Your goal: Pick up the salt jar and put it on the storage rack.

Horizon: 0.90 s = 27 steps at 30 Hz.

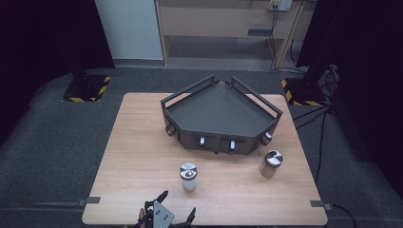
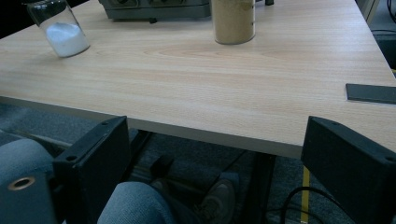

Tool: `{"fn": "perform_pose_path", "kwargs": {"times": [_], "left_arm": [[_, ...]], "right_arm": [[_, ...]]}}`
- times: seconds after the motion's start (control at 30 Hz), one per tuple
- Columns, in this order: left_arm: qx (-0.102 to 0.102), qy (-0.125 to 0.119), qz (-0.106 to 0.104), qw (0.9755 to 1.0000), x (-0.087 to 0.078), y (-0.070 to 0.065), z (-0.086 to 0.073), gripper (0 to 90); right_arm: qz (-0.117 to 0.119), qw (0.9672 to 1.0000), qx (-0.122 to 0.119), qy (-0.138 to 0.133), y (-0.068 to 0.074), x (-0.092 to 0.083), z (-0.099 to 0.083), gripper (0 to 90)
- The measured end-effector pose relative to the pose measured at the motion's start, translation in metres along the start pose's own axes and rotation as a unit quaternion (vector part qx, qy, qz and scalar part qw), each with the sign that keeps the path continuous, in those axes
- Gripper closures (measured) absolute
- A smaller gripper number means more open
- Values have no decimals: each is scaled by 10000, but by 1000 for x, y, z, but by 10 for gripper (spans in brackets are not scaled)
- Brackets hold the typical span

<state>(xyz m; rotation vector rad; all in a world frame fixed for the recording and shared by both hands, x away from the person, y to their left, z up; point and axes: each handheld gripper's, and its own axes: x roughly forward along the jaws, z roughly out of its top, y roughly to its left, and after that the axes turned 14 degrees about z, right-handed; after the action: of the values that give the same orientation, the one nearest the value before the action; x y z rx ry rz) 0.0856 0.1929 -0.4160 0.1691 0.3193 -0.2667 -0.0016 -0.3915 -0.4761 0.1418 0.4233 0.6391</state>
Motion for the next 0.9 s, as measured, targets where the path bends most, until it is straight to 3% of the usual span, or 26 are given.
{"fn": "perform_pose_path", "kwargs": {"times": [0.9], "left_arm": [[101, 295, 150, 9994, 67, -6, -5, 38]], "right_arm": [[18, 10000, -2, 73, -3, 2, 0, 87]]}}
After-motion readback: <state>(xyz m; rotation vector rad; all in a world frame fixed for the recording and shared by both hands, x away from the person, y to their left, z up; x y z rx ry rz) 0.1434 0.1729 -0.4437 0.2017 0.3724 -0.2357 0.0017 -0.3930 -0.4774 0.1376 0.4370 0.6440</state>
